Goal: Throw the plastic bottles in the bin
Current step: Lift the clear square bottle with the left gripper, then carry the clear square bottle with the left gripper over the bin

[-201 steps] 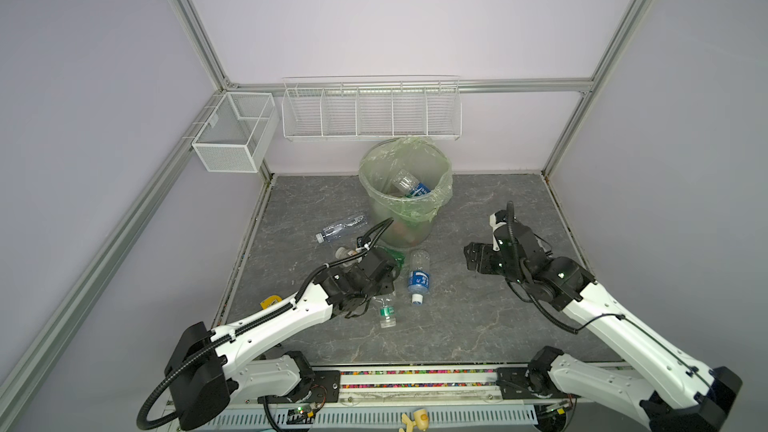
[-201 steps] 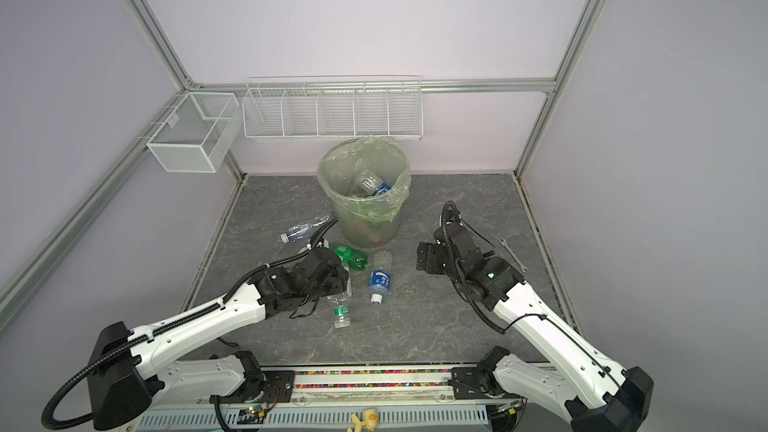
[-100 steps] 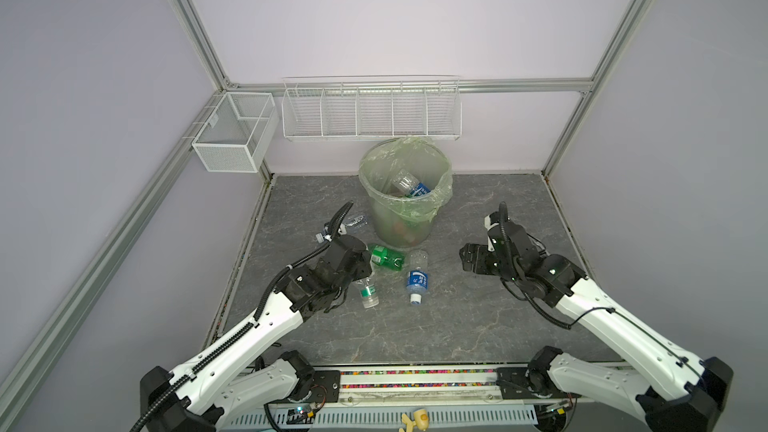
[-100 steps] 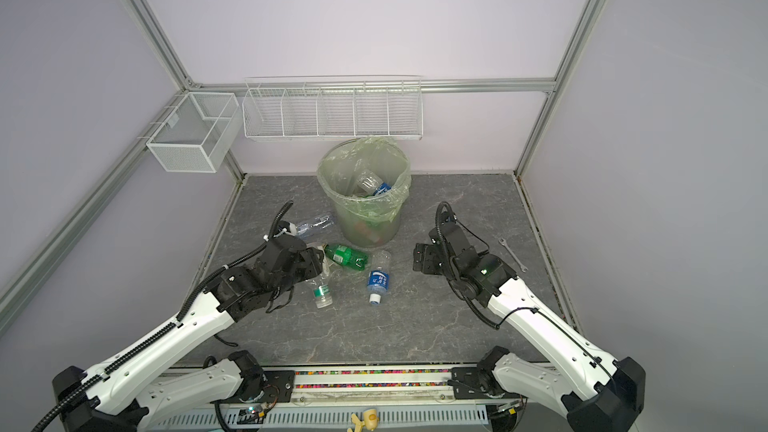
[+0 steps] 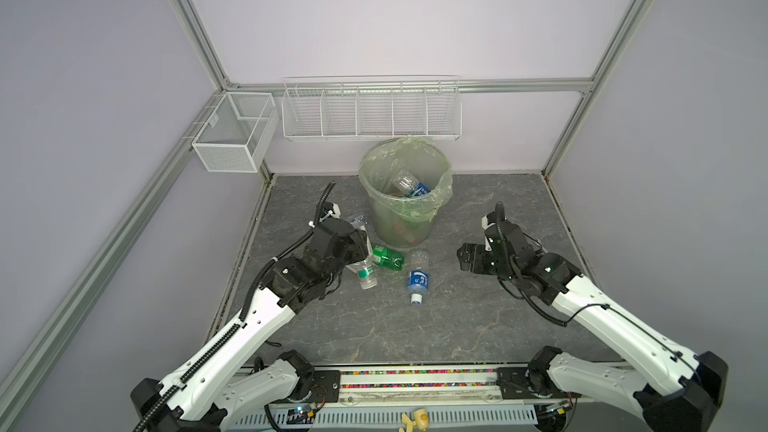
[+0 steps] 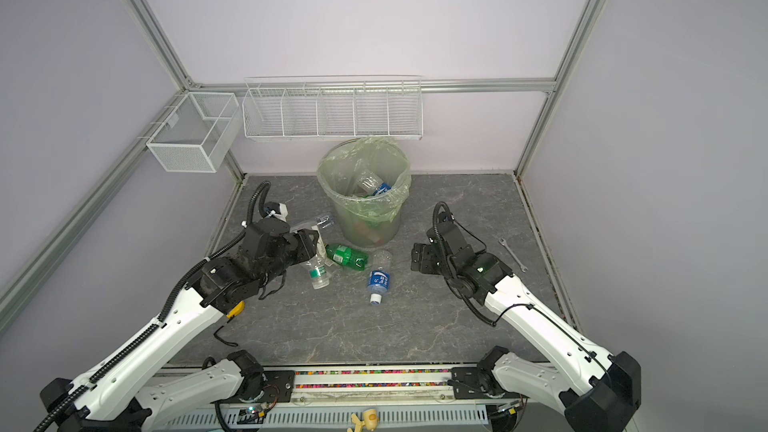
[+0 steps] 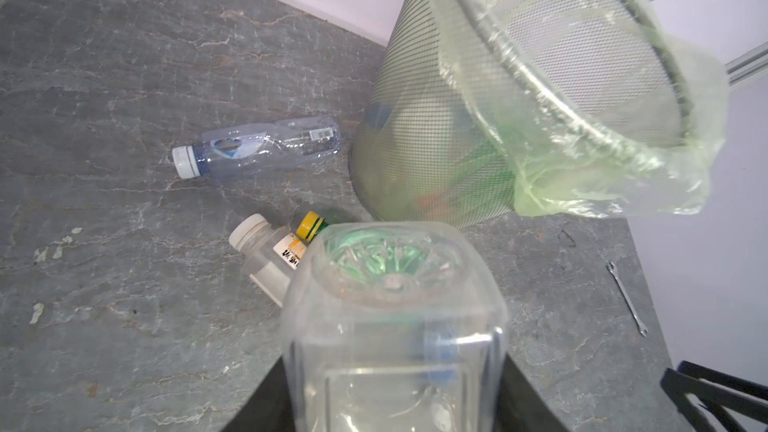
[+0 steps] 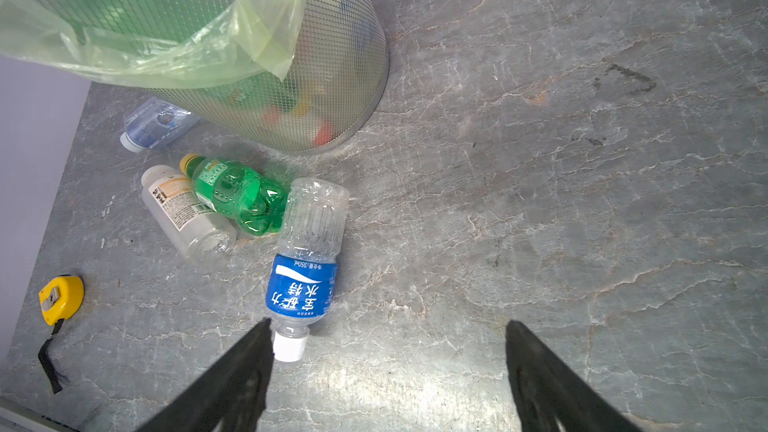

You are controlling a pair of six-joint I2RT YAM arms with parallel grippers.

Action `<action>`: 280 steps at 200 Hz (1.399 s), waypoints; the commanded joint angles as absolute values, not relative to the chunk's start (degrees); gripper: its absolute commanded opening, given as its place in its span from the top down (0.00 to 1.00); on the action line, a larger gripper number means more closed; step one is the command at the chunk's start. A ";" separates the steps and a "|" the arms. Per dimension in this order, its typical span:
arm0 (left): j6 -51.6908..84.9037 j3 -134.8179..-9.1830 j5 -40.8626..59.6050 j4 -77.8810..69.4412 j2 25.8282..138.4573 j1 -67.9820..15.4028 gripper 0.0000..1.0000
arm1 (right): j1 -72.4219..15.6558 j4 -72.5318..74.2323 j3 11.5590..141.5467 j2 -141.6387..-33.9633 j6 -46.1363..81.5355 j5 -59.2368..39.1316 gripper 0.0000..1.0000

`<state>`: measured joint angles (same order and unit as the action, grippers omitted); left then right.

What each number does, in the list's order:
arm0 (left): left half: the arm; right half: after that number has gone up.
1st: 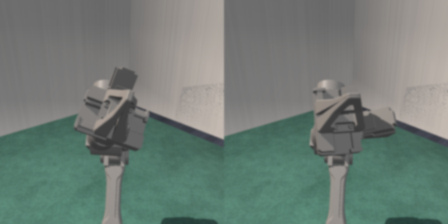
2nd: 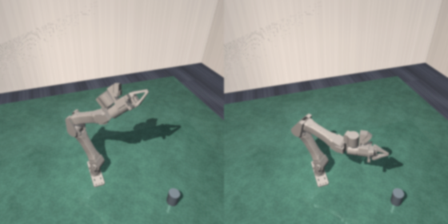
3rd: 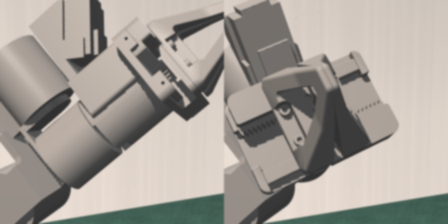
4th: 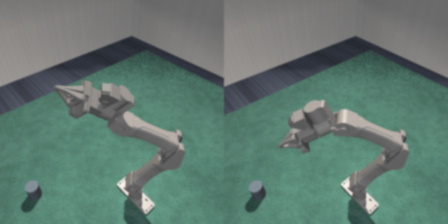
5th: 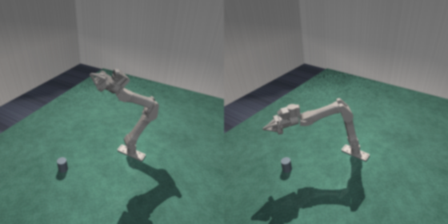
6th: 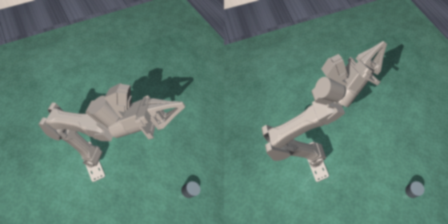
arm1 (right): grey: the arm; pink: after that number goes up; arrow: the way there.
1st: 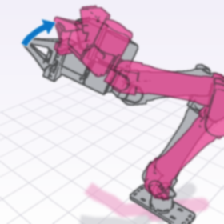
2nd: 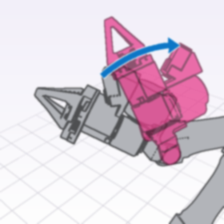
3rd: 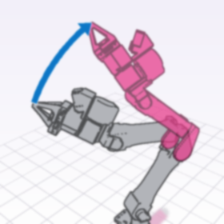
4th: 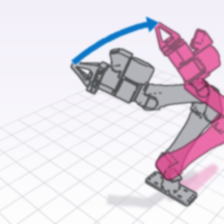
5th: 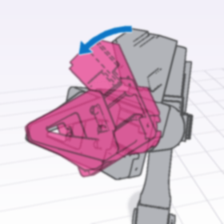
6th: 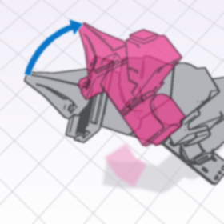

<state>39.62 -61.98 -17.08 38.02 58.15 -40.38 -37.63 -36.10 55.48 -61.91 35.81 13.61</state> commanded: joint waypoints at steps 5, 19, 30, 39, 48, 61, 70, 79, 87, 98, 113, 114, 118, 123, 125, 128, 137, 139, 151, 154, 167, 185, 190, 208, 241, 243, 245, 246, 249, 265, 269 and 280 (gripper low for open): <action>36.08 -66.74 -16.86 36.74 59.29 -39.99 0.48 | -37.53 -35.31 55.37 -62.82 36.14 13.04 0.12; 34.71 -67.78 -17.18 36.53 59.50 -39.99 0.48 | -37.57 -35.39 55.54 -63.02 36.10 13.13 0.11; 33.50 -67.85 -17.43 35.97 59.21 -39.99 0.48 | -37.57 -35.33 55.44 -63.10 36.09 13.15 0.11; 32.71 -67.68 -17.77 35.61 58.85 -39.91 0.48 | -37.56 -35.17 55.29 -63.15 36.12 13.18 0.12; 32.16 -67.46 -18.14 35.27 58.39 -39.90 0.48 | -37.55 -35.10 55.14 -63.28 36.12 13.21 0.11; 31.88 -66.88 -18.50 34.69 57.42 -39.82 0.48 | -37.58 -34.95 55.05 -63.53 36.20 13.10 0.12; 32.08 -66.10 -18.39 33.95 56.41 -39.82 0.48 | -37.60 -34.97 55.16 -63.71 36.21 12.99 0.12; 32.21 -64.90 -18.05 33.11 55.32 -39.81 0.48 | -37.53 -34.86 55.22 -63.89 36.21 12.80 0.12; 32.46 -63.91 -17.84 32.54 54.30 -39.81 0.48 | -37.59 -34.73 55.29 -63.98 36.21 12.61 0.11; 32.52 -62.84 -17.67 32.19 53.20 -39.83 0.48 | -37.60 -34.68 55.44 -64.03 36.00 12.58 0.12; 32.38 -62.19 -17.83 32.06 52.31 -39.81 0.47 | -37.55 -34.42 55.64 -64.44 35.65 12.78 0.12; 32.41 -62.21 -17.88 32.03 52.26 -39.81 0.47 | -37.54 -34.39 55.68 -64.52 35.62 12.76 0.12; 32.44 -62.15 -18.00 31.93 52.07 -39.81 0.47 | -37.59 -34.43 55.73 -64.67 35.48 12.83 0.12; 32.39 -62.22 -18.17 31.80 52.10 -39.81 0.47 | -37.56 -34.37 55.87 -64.89 35.40 12.83 0.11; 32.35 -62.29 -18.23 31.75 52.09 -39.77 0.47 | -37.60 -34.43 56.00 -64.98 35.41 12.85 0.12; 32.35 -62.43 -18.32 31.54 52.13 -39.81 0.47 | -37.57 -34.44 56.08 -65.15 35.31 12.83 0.12; 32.18 -63.10 -18.37 31.14 52.53 -39.81 0.47 | -37.61 -34.41 56.38 -65.49 35.33 12.85 0.11; 32.02 -63.28 -18.37 31.01 52.66 -39.81 0.47 | -37.62 -34.38 56.41 -65.61 35.33 12.79 0.11; 31.34 -65.11 -18.15 30.50 53.92 -39.81 0.47 | -37.53 -34.11 56.45 -65.98 35.32 12.50 0.12; 31.05 -65.78 -18.11 30.43 54.53 -39.84 0.47 | -37.53 -34.03 56.44 -66.07 35.33 12.42 0.12; 29.63 -69.26 -17.63 30.49 57.32 -39.82 0.47 | -37.61 -33.65 56.30 -66.22 35.33 12.15 0.11; 27.78 -75.22 -17.38 30.37 62.48 -39.75 0.47 | -37.56 -33.49 56.13 -66.45 35.33 11.74 0.12; 27.11 -77.03 -17.23 30.10 64.20 -39.73 0.47 | -37.54 -33.42 56.00 -66.45 35.40 11.71 0.11; 25.40 -85.71 -16.53 30.38 71.84 -39.48 0.46 | -37.54 -33.48 55.87 -66.26 35.53 11.54 0.12; 25.76 -101.92 -13.66 29.12 88.02 -37.57 0.42 | -37.56 -33.82 55.77 -65.27 35.73 11.49 0.11; 25.97 -102.82 -13.35 29.12 88.93 -37.32 0.42 | -37.60 -33.88 55.76 -65.18 35.83 11.51 0.12; 26.14 -103.97 -13.03 29.10 90.11 -37.04 0.41 | -37.61 -33.91 55.80 -65.10 35.85 11.45 0.12; 26.30 -104.41 -12.84 29.14 90.58 -36.93 0.41 | -37.57 -33.92 55.76 -65.07 35.86 11.48 0.12; 26.62 -106.00 -12.39 29.17 92.09 -36.58 0.40 | -37.57 -33.99 55.78 -64.92 35.90 11.50 0.11; 28.05 -115.22 -10.64 31.97 100.37 -34.71 0.30 | -37.54 -34.66 55.71 -63.85 36.28 11.45 0.11; 28.35 -117.87 -10.32 33.32 102.21 -34.24 0.19 | -37.60 -34.76 55.65 -63.45 36.45 11.50 0.12; 29.16 -124.36 -9.23 37.00 106.12 -33.43 0.01 | -37.57 -34.90 55.32 -62.33 36.64 11.49 0.12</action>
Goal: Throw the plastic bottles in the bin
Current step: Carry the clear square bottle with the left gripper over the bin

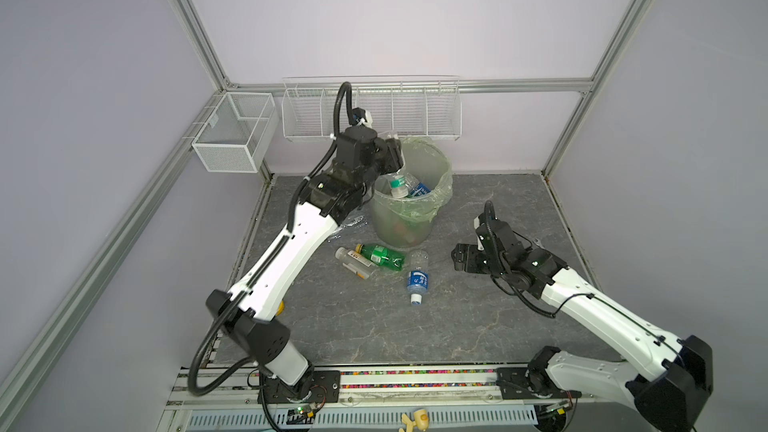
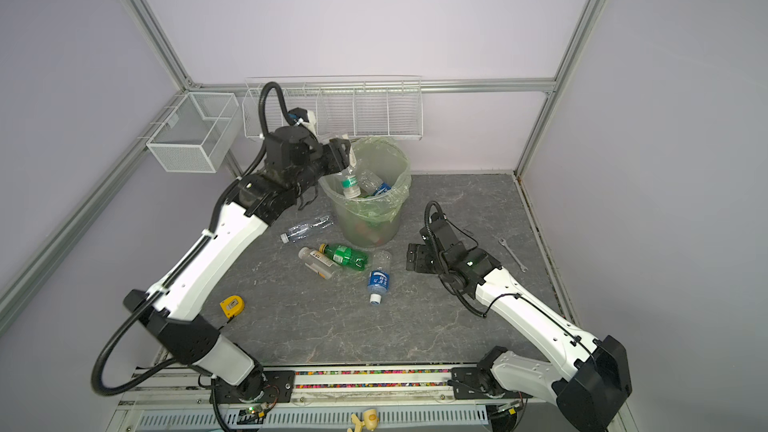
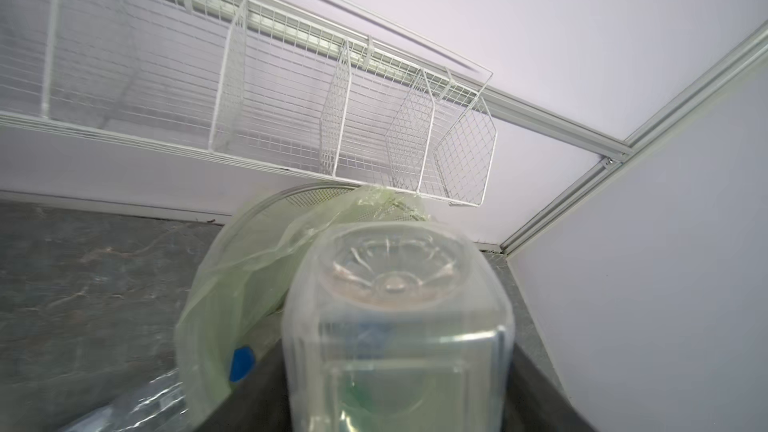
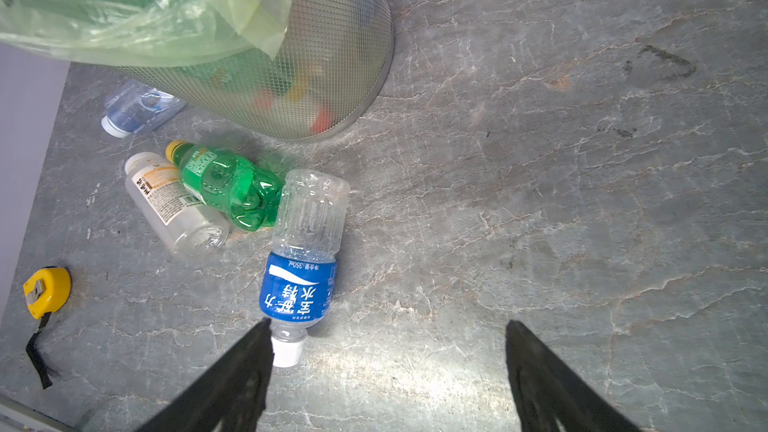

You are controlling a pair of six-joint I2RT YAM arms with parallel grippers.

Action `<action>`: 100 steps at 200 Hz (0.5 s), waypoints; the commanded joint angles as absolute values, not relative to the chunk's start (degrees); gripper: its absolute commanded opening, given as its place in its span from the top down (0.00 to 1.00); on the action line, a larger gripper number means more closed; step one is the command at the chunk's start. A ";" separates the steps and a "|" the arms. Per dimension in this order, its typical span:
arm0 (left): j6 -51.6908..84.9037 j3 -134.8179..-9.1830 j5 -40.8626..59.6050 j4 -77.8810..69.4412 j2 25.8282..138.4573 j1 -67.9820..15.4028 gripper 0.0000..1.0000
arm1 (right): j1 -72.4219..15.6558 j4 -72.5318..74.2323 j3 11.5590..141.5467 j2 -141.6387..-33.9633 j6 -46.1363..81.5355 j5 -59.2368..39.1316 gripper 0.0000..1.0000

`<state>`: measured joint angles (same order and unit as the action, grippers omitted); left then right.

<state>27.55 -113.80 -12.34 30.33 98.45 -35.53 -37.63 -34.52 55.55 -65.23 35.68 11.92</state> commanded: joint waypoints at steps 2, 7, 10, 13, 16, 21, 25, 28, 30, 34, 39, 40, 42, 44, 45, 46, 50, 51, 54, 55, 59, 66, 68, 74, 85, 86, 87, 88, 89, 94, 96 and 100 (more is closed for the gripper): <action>29.07 -125.24 -9.03 37.42 106.58 -33.34 0.01 | -37.61 -34.92 55.23 -62.10 36.69 11.51 0.12; 28.88 -126.99 -8.62 38.06 107.30 -33.23 0.01 | -37.61 -35.07 55.00 -61.55 36.80 11.56 0.12; 28.69 -127.63 -8.30 38.06 107.47 -33.22 0.01 | -37.58 -35.15 54.91 -61.22 36.87 11.67 0.11; 28.51 -127.90 -8.11 37.87 107.47 -33.22 0.01 | -37.56 -35.23 54.76 -60.91 36.90 11.76 0.12; 28.34 -128.03 -7.72 37.44 107.27 -33.23 0.01 | -37.55 -35.31 54.67 -60.57 36.99 11.90 0.12; 28.16 -127.78 -7.10 36.68 106.67 -33.22 0.01 | -37.61 -35.41 54.52 -60.10 37.01 12.08 0.12; 28.15 -127.57 -6.87 36.08 105.93 -33.20 0.01 | -37.58 -35.59 54.37 -59.70 37.00 12.21 0.11; 28.13 -127.12 -6.93 35.52 105.36 -33.22 0.01 | -37.61 -35.66 54.26 -59.48 37.01 12.35 0.12; 28.13 -126.83 -6.81 35.27 105.00 -33.22 0.01 | -37.57 -35.72 54.17 -59.32 37.00 12.45 0.12; 28.06 -126.35 -6.91 34.66 104.13 -33.22 0.01 | -37.54 -35.78 54.00 -59.05 37.00 12.60 0.11; 27.90 -125.69 -7.02 34.17 103.05 -33.22 0.01 | -37.55 -35.78 53.92 -58.86 37.00 12.81 0.12; 27.83 -125.64 -7.07 34.09 102.77 -33.22 0.01 | -37.54 -35.78 53.90 -58.83 36.96 12.87 0.11; 27.70 -125.50 -7.22 33.97 102.38 -33.22 0.01 | -37.53 -35.82 53.84 -58.76 36.93 12.86 0.11; 27.65 -125.33 -7.28 33.87 102.01 -33.22 0.01 | -37.57 -35.85 53.78 -58.72 36.92 12.84 0.11; 27.62 -125.20 -7.33 33.81 101.72 -33.22 0.01 | -37.55 -35.90 53.74 -58.72 36.87 12.84 0.12; 27.57 -125.18 -7.40 33.78 101.49 -33.22 0.01 | -37.54 -35.92 53.72 -58.71 36.89 12.83 0.12; 27.47 -124.73 -7.62 33.75 100.61 -33.22 0.01 | -37.55 -35.88 53.66 -58.76 36.83 12.95 0.11; 27.40 -124.68 -7.68 33.75 100.40 -33.22 0.01 | -37.54 -35.91 53.68 -58.78 36.78 12.89 0.11; 27.20 -124.36 -7.83 33.75 99.67 -33.22 0.01 | -37.55 -35.92 53.70 -58.84 36.70 12.88 0.12; 27.18 -124.27 -7.87 33.75 99.49 -33.22 0.01 | -37.54 -35.93 53.70 -58.86 36.63 12.86 0.12; 27.01 -123.79 -7.96 33.79 98.59 -33.22 0.01 | -37.58 -36.03 53.61 -58.99 36.65 12.86 0.11; 26.70 -123.05 -8.21 34.05 97.08 -33.24 0.01 | -37.55 -36.26 53.63 -59.38 36.58 12.82 0.11; 26.61 -122.76 -8.31 34.15 96.74 -33.23 0.01 | -37.60 -36.35 53.68 -59.51 36.57 12.76 0.12; 26.31 -121.72 -8.39 34.18 95.24 -33.22 0.01 | -37.54 -36.40 53.70 -59.87 36.56 12.61 0.12; 25.62 -119.52 -8.55 34.30 92.81 -33.18 0.01 | -37.56 -36.32 53.56 -60.49 36.47 12.18 0.12; 25.60 -119.35 -8.67 34.29 92.59 -33.20 0.01 | -37.55 -36.27 53.59 -60.52 36.47 12.11 0.12; 25.63 -119.13 -8.73 34.33 92.39 -33.17 0.01 | -37.58 -36.24 53.60 -60.58 36.47 12.08 0.12; 25.56 -118.94 -8.80 34.35 92.21 -33.15 0.01 | -37.56 -36.27 53.61 -60.66 36.52 12.01 0.11; 25.52 -118.71 -8.88 34.36 91.98 -33.14 0.01 | -37.59 -36.24 53.57 -60.74 36.54 11.98 0.12; 25.42 -117.47 -9.42 34.61 90.83 -33.14 0.01 | -37.54 -36.15 53.50 -60.97 36.56 11.80 0.12; 25.29 -116.99 -9.63 34.63 90.40 -33.13 0.01 | -37.53 -36.06 53.52 -61.14 36.52 11.72 0.12; 25.23 -115.99 -10.12 34.80 89.49 -33.13 0.01 | -37.56 -35.88 53.42 -61.36 36.61 11.63 0.12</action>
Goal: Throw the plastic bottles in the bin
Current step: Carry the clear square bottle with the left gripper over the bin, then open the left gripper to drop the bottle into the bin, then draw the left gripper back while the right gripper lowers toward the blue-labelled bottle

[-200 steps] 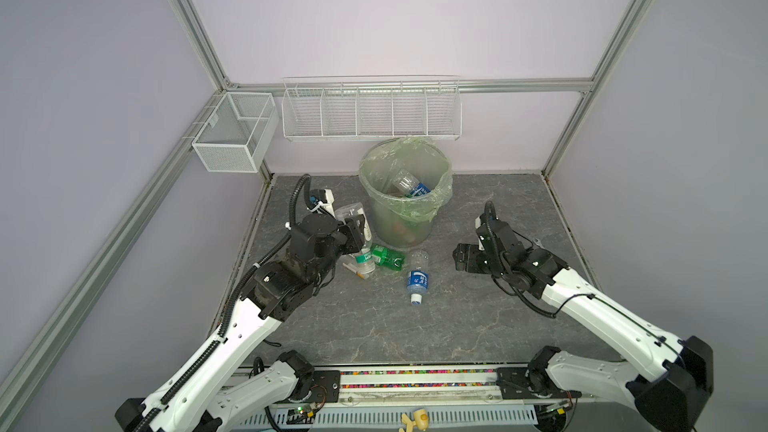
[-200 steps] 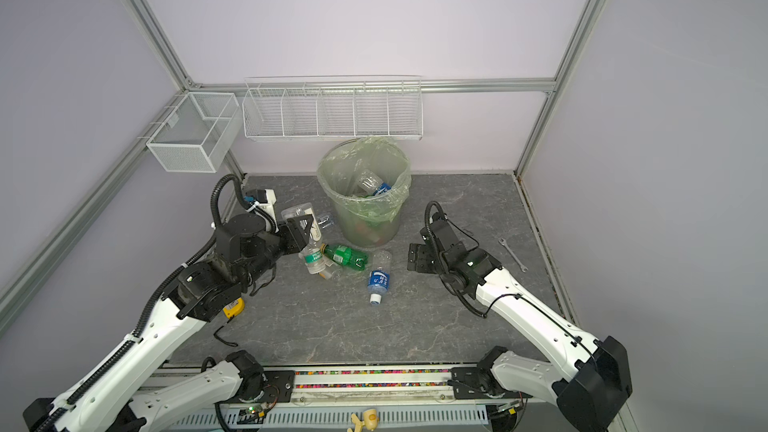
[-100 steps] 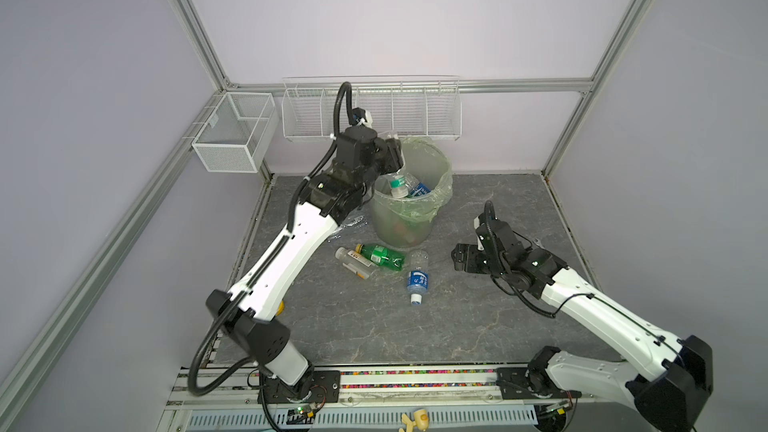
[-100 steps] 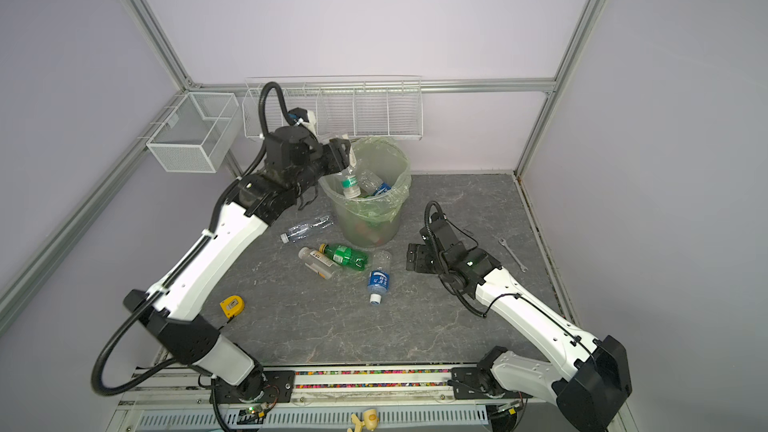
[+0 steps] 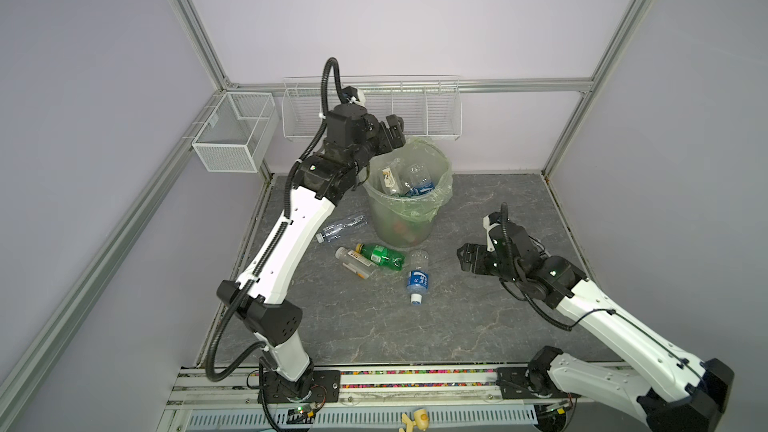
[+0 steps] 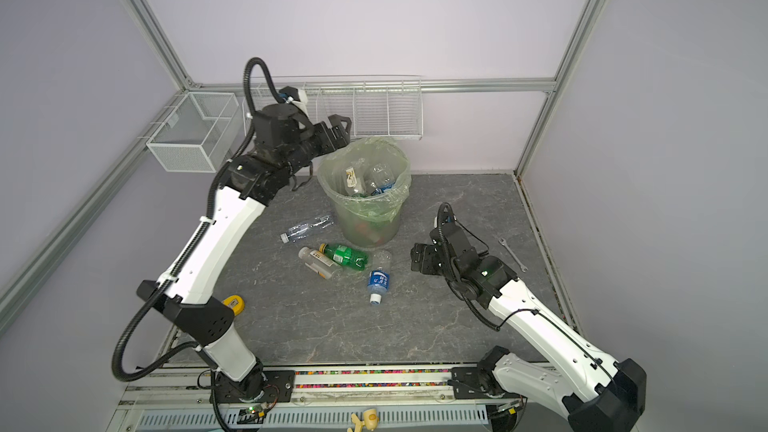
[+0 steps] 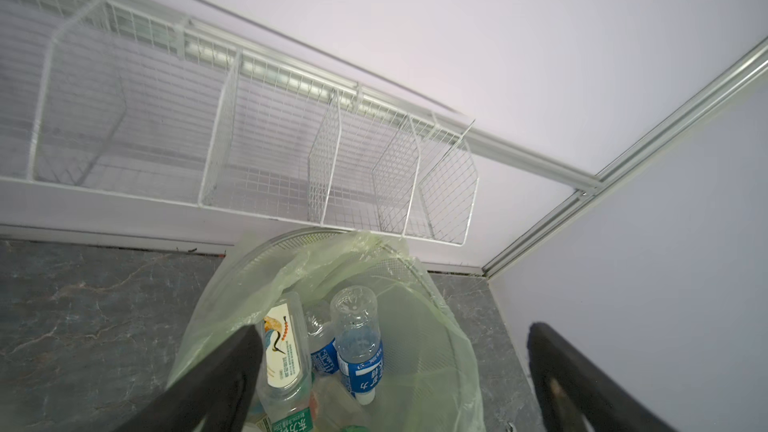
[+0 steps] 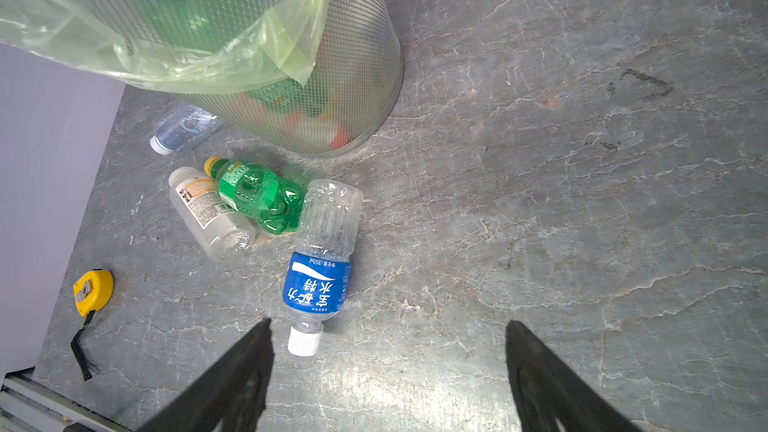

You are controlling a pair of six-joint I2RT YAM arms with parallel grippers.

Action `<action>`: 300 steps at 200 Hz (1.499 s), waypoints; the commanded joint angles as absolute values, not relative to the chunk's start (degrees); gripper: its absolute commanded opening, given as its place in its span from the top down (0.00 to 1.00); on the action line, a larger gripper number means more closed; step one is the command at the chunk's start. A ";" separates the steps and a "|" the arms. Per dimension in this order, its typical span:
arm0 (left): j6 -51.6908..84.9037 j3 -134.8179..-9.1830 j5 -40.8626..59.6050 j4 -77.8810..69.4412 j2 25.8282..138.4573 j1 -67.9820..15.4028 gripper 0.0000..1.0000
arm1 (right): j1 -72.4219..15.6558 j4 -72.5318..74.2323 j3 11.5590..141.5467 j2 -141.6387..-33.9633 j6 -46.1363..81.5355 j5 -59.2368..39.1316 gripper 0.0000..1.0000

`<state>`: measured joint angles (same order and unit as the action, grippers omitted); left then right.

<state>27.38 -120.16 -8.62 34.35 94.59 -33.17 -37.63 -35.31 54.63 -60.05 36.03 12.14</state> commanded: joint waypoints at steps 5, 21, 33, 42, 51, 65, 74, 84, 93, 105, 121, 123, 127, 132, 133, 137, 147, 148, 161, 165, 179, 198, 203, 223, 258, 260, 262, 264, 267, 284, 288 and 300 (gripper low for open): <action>25.25 -114.51 -10.72 34.87 88.28 -33.13 0.01 | -37.57 -35.78 53.43 -61.62 36.72 11.45 0.12; 25.12 -109.16 -12.74 34.54 84.42 -32.88 0.01 | -37.58 -35.21 53.32 -62.56 37.09 10.87 0.12; 25.16 -104.74 -14.22 34.04 81.70 -32.71 0.01 | -37.62 -34.44 53.24 -63.16 37.26 10.16 0.12; 25.29 -101.54 -14.81 33.68 79.85 -32.32 0.01 | -37.59 -33.98 53.22 -63.66 37.58 9.84 0.12; 25.46 -98.57 -15.09 33.15 77.87 -31.85 0.01 | -37.63 -33.69 53.27 -64.11 37.94 9.48 0.12; 25.96 -93.98 -15.35 32.80 75.22 -30.92 0.01 | -37.70 -33.23 53.43 -64.83 38.46 8.95 0.12; 26.55 -91.33 -15.39 32.62 73.69 -30.23 0.01 | -37.72 -33.11 53.45 -65.27 38.86 8.72 0.12; 27.48 -88.46 -15.18 32.36 71.95 -29.12 0.01 | -37.74 -32.97 53.60 -65.86 39.44 8.55 0.12; 28.46 -85.96 -14.67 32.09 70.61 -28.07 0.01 | -37.86 -32.95 53.67 -66.38 39.89 8.29 0.12; 29.61 -83.15 -13.45 31.82 69.17 -26.53 0.01 | -38.01 -32.61 53.70 -67.07 40.56 7.93 0.12; 30.72 -80.08 -12.11 31.82 67.78 -25.04 0.01 | -38.56 -31.86 53.70 -67.95 41.53 7.75 0.12; 30.79 -79.68 -12.02 31.82 67.59 -24.92 0.01 | -38.58 -31.78 53.70 -68.12 41.56 7.69 0.12; 30.98 -78.96 -11.89 31.90 67.47 -24.71 0.01 | -38.68 -31.52 53.70 -68.40 41.71 7.67 0.12; 31.18 -78.09 -11.68 31.90 67.18 -24.47 0.01 | -38.88 -31.43 53.78 -68.74 41.87 7.67 0.12; 31.23 -77.94 -11.69 31.95 67.12 -24.45 0.01 | -38.86 -31.36 53.83 -68.82 41.89 7.70 0.12; 31.40 -77.21 -11.61 31.94 66.86 -24.30 0.01 | -39.02 -31.30 53.92 -69.09 42.05 7.77 0.12; 31.79 -75.38 -11.27 31.90 66.49 -24.12 0.01 | -39.34 -30.98 54.13 -69.87 42.44 7.97 0.12; 31.85 -75.22 -11.17 31.90 66.42 -24.05 0.01 | -39.40 -30.91 54.13 -69.92 42.49 7.98 0.12; 32.47 -73.11 -10.81 32.08 66.11 -23.94 0.01 | -39.87 -30.33 54.44 -70.98 42.68 8.06 0.12; 32.59 -72.54 -10.60 32.08 66.02 -23.84 0.01 | -39.98 -30.22 54.50 -71.28 42.71 8.13 0.12; 33.14 -70.54 -10.44 32.38 65.62 -23.73 0.01 | -40.46 -29.81 54.81 -72.44 42.90 8.33 0.12; 33.78 -67.92 -10.41 32.43 64.81 -23.48 0.01 | -41.23 -28.93 55.06 -74.00 43.19 8.34 0.12; 34.03 -67.27 -10.53 32.43 64.58 -23.41 0.01 | -41.42 -28.68 55.11 -74.42 43.24 8.21 0.12; 35.38 -64.07 -10.34 31.84 63.49 -23.25 0.01 | -42.30 -27.63 55.59 -76.18 43.64 7.67 0.12; 38.02 -59.08 -9.46 30.99 63.16 -22.78 0.01 | -43.64 -27.51 57.32 -79.25 43.50 7.65 0.11; 38.33 -58.85 -9.35 30.88 63.18 -22.77 0.01 | -43.69 -27.40 57.37 -79.40 43.51 7.65 0.12; 38.37 -58.59 -9.24 30.79 63.19 -22.74 0.01 | -43.68 -27.42 57.45 -79.55 43.46 7.65 0.11; 38.51 -58.33 -9.12 30.64 63.21 -22.69 0.01 | -43.73 -27.40 57.61 -79.72 43.49 7.65 0.12; 38.64 -57.99 -8.93 30.45 63.34 -22.61 0.01 | -43.80 -27.38 57.65 -79.86 43.48 7.64 0.12; 39.83 -56.06 -7.85 29.27 63.79 -22.44 0.01 | -44.00 -27.01 58.08 -80.88 43.58 7.44 0.11; 40.05 -55.65 -7.52 28.86 63.89 -22.42 0.01 | -44.12 -26.78 58.10 -81.16 43.59 7.34 0.12; 40.46 -54.72 -6.78 28.24 64.24 -22.33 0.01 | -44.43 -25.99 58.03 -81.59 43.83 7.09 0.12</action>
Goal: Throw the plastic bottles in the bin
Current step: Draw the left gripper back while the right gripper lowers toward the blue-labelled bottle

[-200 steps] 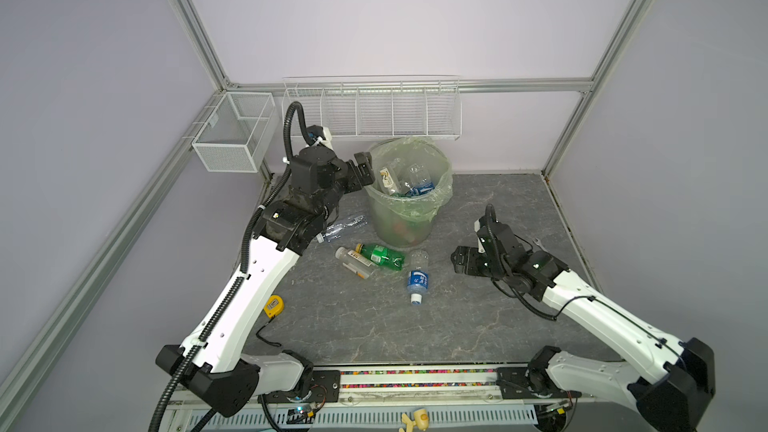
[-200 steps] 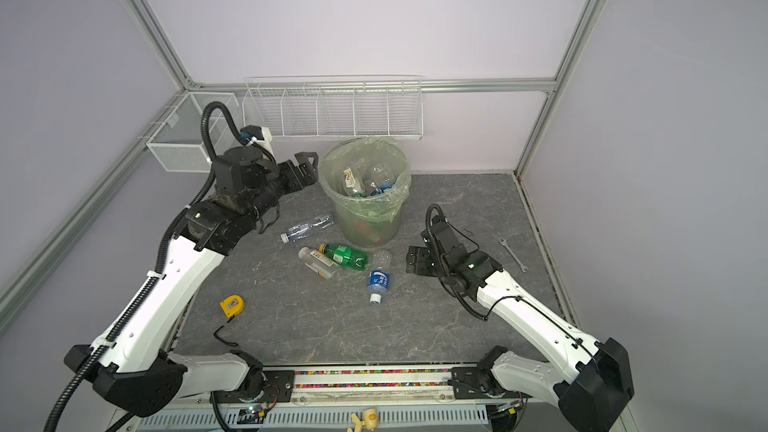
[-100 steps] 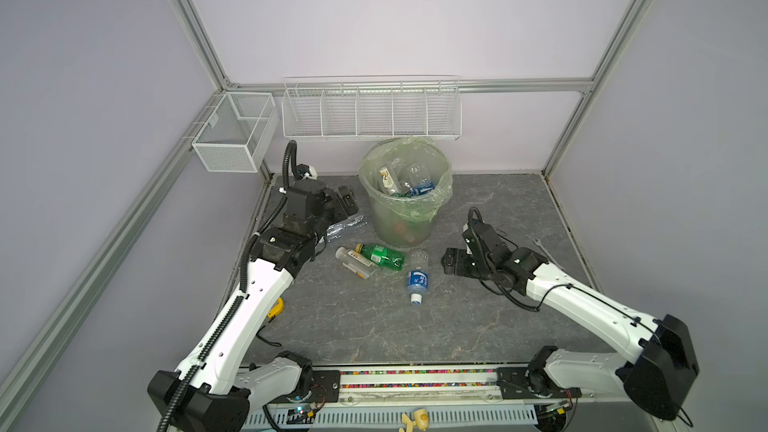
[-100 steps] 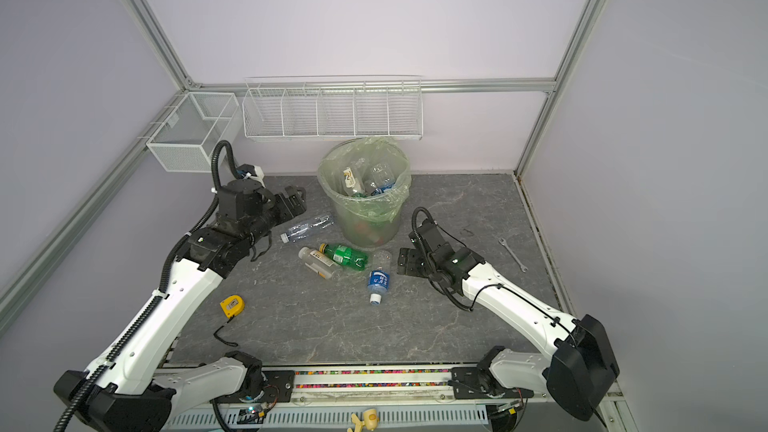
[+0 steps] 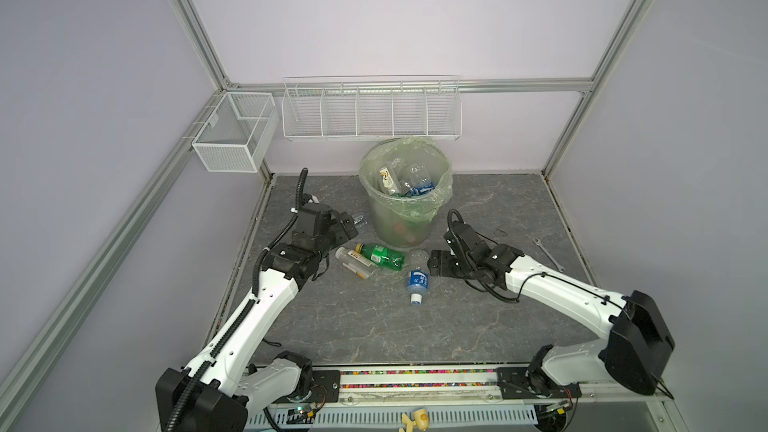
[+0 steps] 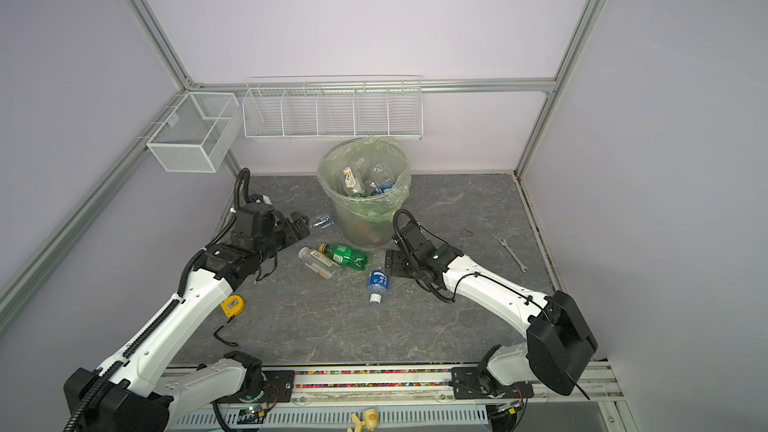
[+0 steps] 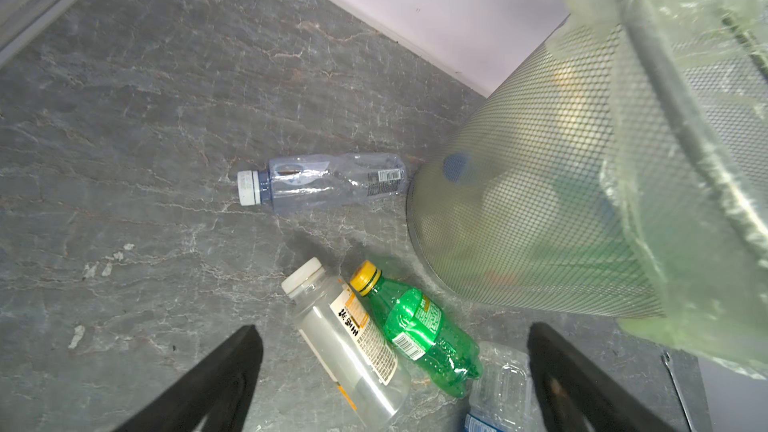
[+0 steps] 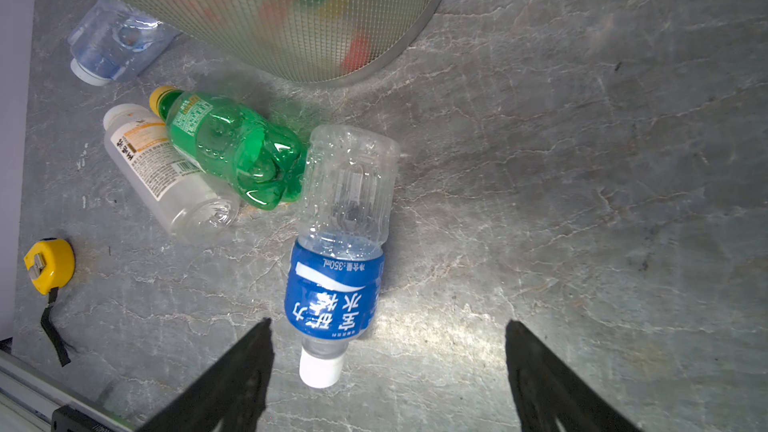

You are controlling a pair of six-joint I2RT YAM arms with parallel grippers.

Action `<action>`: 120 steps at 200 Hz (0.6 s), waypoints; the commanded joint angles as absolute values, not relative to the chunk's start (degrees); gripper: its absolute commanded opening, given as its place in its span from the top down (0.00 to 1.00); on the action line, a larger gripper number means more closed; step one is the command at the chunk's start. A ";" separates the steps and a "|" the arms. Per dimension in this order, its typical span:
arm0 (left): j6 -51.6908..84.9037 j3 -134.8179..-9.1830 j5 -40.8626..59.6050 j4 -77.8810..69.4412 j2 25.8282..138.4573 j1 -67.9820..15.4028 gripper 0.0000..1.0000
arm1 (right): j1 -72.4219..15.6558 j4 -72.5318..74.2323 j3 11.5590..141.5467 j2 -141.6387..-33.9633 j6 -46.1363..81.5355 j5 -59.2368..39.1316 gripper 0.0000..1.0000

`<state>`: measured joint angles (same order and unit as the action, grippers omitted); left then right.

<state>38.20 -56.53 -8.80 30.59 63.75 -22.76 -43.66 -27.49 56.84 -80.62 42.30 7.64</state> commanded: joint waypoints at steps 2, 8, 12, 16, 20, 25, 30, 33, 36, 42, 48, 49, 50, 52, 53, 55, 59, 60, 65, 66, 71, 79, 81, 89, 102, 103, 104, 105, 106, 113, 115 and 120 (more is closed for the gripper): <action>40.48 -54.55 -6.71 28.22 64.31 -22.35 0.01 | -44.44 -25.97 58.08 -81.72 43.79 7.07 0.12; 40.58 -54.11 -6.59 28.13 64.46 -22.34 0.01 | -44.57 -25.62 58.10 -82.00 43.94 6.87 0.12; 40.65 -53.89 -6.57 28.04 64.46 -22.40 0.01 | -44.73 -25.44 58.10 -82.23 44.05 6.78 0.11; 40.77 -53.55 -6.59 27.97 64.50 -22.30 0.01 | -44.82 -25.25 58.21 -82.42 44.07 6.69 0.12; 40.96 -53.24 -6.53 27.88 64.59 -22.28 0.01 | -44.99 -25.12 58.19 -82.68 44.16 6.68 0.12; 41.13 -52.86 -6.38 27.72 64.58 -22.26 0.01 | -45.24 -25.01 58.27 -83.07 44.27 6.54 0.12; 41.21 -52.42 -6.31 27.60 64.51 -22.31 0.01 | -45.37 -24.95 58.35 -83.31 44.39 6.51 0.11; 41.36 -52.23 -6.28 27.48 64.51 -22.18 0.01 | -45.57 -24.88 58.40 -83.56 44.43 6.45 0.12; 41.44 -51.99 -6.21 27.36 64.47 -22.22 0.01 | -45.65 -24.81 58.50 -83.72 44.49 6.42 0.12; 41.68 -51.53 -6.13 27.23 64.33 -22.19 0.01 | -45.86 -24.68 58.66 -84.20 44.69 6.18 0.12; 41.79 -51.07 -6.15 27.06 64.18 -22.11 0.01 | -46.05 -24.54 58.77 -84.66 44.82 5.99 0.11; 41.81 -51.02 -6.15 27.02 64.17 -22.09 0.01 | -46.05 -24.49 58.79 -84.66 44.86 5.89 0.12; 41.87 -51.00 -6.15 27.00 64.08 -22.07 0.01 | -46.14 -24.42 58.84 -84.69 44.84 5.89 0.12; 41.98 -50.85 -6.15 26.92 64.01 -22.13 0.01 | -46.19 -24.39 58.85 -84.94 44.92 5.85 0.12; 41.95 -50.78 -6.15 26.95 64.00 -22.10 0.01 | -46.21 -24.37 58.83 -85.01 44.96 5.74 0.12; 41.93 -50.66 -6.09 26.95 63.99 -22.07 0.01 | -46.27 -24.26 58.87 -85.13 45.03 5.67 0.12; 42.06 -50.45 -6.23 26.82 63.90 -22.00 0.01 | -46.38 -24.21 58.96 -85.44 45.14 5.55 0.12; 42.08 -50.45 -6.28 26.81 63.90 -22.03 0.01 | -46.39 -24.15 58.97 -85.52 45.16 5.50 0.11; 42.02 -50.23 -6.39 26.81 63.82 -21.99 0.01 | -46.55 -24.04 59.17 -85.87 45.25 5.37 0.12; 42.01 -50.17 -6.40 26.81 63.81 -22.02 0.01 | -46.61 -24.02 59.16 -85.91 45.26 5.36 0.12; 42.01 -50.02 -6.57 26.73 63.70 -21.93 0.01 | -46.74 -23.84 59.23 -86.36 45.28 5.24 0.12; 42.02 -49.79 -6.95 26.80 63.71 -21.92 0.01 | -46.95 -23.58 59.47 -86.95 45.43 5.19 0.12; 42.01 -49.71 -7.03 26.85 63.67 -21.83 0.01 | -47.00 -23.47 59.56 -87.06 45.50 5.19 0.12; 42.23 -49.55 -7.50 26.90 63.63 -21.80 0.01 | -47.19 -23.38 59.67 -87.73 45.64 5.10 0.12; 42.46 -49.18 -7.51 26.68 63.59 -21.66 0.01 | -47.33 -23.20 60.20 -88.90 45.83 4.82 0.12; 42.46 -49.16 -7.49 26.61 63.57 -21.64 0.01 | -47.35 -23.20 60.25 -89.01 45.86 4.79 0.12; 42.45 -49.14 -7.53 26.58 63.60 -21.59 0.01 | -47.36 -23.20 60.27 -89.11 45.82 4.72 0.12; 42.41 -49.09 -7.50 26.56 63.62 -21.56 0.01 | -47.41 -23.20 60.33 -89.25 45.85 4.73 0.12; 42.43 -49.07 -7.48 26.55 63.62 -21.55 0.01 | -47.44 -23.16 60.40 -89.32 45.91 4.74 0.12; 42.40 -49.12 -7.48 26.46 63.70 -21.59 0.01 | -47.50 -23.14 60.71 -90.01 45.97 4.68 0.11; 42.44 -49.13 -7.41 26.48 63.78 -21.48 0.01 | -47.58 -23.12 60.77 -90.18 45.97 4.66 0.12; 42.37 -49.09 -7.44 26.40 63.85 -21.49 0.01 | -47.62 -23.05 61.01 -90.72 46.10 4.59 0.12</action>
